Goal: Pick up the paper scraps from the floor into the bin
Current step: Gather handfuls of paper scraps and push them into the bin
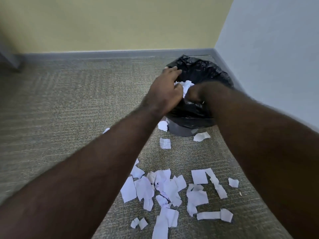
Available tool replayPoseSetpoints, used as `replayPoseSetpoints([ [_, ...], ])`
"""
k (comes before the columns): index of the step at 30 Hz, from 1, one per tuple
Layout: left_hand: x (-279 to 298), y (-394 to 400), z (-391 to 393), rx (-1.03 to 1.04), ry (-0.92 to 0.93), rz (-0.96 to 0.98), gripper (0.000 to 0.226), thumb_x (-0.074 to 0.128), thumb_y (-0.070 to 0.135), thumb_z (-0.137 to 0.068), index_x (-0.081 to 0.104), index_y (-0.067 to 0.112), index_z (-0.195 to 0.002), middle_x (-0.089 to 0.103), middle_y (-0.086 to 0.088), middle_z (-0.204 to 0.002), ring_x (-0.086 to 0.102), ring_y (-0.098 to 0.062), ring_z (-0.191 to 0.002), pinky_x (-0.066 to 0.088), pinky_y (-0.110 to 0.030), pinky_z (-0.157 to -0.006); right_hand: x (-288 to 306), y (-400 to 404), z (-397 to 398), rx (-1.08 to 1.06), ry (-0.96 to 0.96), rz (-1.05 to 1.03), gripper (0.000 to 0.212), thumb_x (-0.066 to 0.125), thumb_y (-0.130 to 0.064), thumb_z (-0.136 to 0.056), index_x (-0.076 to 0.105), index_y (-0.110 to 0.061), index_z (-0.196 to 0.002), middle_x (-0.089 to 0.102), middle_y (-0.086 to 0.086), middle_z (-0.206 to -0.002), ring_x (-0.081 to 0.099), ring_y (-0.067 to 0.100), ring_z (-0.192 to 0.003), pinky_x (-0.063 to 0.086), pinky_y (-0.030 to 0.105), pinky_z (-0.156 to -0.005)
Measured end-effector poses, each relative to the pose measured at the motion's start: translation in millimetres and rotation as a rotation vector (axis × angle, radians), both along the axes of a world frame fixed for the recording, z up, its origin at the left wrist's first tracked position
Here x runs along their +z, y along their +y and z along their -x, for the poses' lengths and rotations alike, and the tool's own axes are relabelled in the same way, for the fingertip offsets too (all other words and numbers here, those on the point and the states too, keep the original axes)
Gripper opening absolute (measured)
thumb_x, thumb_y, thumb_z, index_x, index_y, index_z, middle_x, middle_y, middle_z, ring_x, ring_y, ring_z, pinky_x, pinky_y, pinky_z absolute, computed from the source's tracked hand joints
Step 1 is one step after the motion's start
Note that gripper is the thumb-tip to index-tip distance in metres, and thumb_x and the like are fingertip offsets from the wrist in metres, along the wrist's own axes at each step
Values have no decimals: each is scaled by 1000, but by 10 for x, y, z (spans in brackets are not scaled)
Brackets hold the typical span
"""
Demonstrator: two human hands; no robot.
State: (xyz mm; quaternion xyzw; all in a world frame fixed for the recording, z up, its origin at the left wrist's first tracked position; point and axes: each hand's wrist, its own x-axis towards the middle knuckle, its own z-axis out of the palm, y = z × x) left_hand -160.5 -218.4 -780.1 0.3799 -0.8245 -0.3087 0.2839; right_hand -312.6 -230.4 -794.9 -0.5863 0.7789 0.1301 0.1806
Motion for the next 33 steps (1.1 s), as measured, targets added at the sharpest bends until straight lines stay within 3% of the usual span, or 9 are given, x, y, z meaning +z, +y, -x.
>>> replayPoseSetpoints([
  [5, 50, 104, -80, 29, 49, 14, 52, 49, 14, -93, 45, 7, -144, 44, -11, -151, 39, -22, -140, 28, -34, -118, 385, 273, 206, -117, -43, 425, 21, 56, -17, -85, 73, -9, -93, 73, 9, -94, 68, 27, -88, 56, 36, -82],
  [8, 54, 190, -205, 47, 86, 39, 55, 47, 15, -90, 46, 9, -144, 45, -9, -149, 39, -21, -139, 29, -37, -119, 631, 797, 88, -251, -167, 765, 35, 45, -8, -76, 73, -26, -89, 70, -3, -89, 62, 18, -81, 50, 29, -76],
  [13, -192, 370, -687, 129, 105, 69, 50, 50, 16, -94, 46, 12, -144, 43, -6, -151, 36, -16, -140, 24, -27, -118, 278, 1921, 38, -399, -381, 1086, 34, 43, -11, -76, 72, -23, -89, 71, -1, -82, 64, 20, -64, 52, 30, -59],
  [15, -425, 407, -979, 157, 82, 68, 49, 52, 16, -92, 49, 12, -141, 45, -6, -149, 38, -16, -139, 26, -27, -117, -129, 2375, 10, -531, -414, 1045, 29, 46, -8, -80, 70, -18, -93, 71, 7, -83, 55, 13, -55, 44, 18, -48],
  [17, -713, 464, -1349, 179, 34, 36, 50, 53, 18, -91, 51, 11, -140, 47, -8, -147, 40, -19, -138, 25, -26, -114, -636, 2753, 14, -574, -339, 896, 26, 52, -6, -87, 69, -14, -105, 71, 12, -99, 54, 6, -65, 43, 8, -60],
  [19, -1037, 556, -1789, 205, -35, -31, 52, 51, 24, -90, 51, 9, -140, 47, -12, -147, 40, -23, -139, 26, -30, -115, -1162, 3010, 89, -641, -329, 631, 35, 56, -14, -91, 61, -12, -126, 63, 15, -123, 61, 17, -96, 48, 23, -87],
  [23, -1703, 885, -2748, 367, -246, -194, 72, 40, 51, -85, 48, 7, -141, 43, -20, -149, 38, -34, -140, 26, -43, -117, -1863, 3248, 97, -784, -410, 215, 73, 65, -38, -90, 30, -21, -151, 33, 10, -155, 33, 31, -141, 29, 45, -117],
  [30, -2381, 1604, -3445, 483, -412, -325, 77, 39, 50, -84, 42, 4, -145, 34, -25, -153, 28, -41, -144, 21, -57, -118, -2246, 3192, -319, -763, -342, 390, 83, 53, -76, -76, 46, -23, -139, 47, 11, -144, 39, 32, -137, 34, 52, -111],
  [33, -2441, 1756, -3334, 451, -394, -310, 82, 37, 56, -83, 37, 5, -147, 28, -22, -157, 22, -36, -148, 18, -55, -118, -2216, 3117, -626, -692, -362, 381, 90, 63, -66, -79, 35, -18, -149, 30, 13, -158, 21, 31, -148, 20, 52, -119],
])
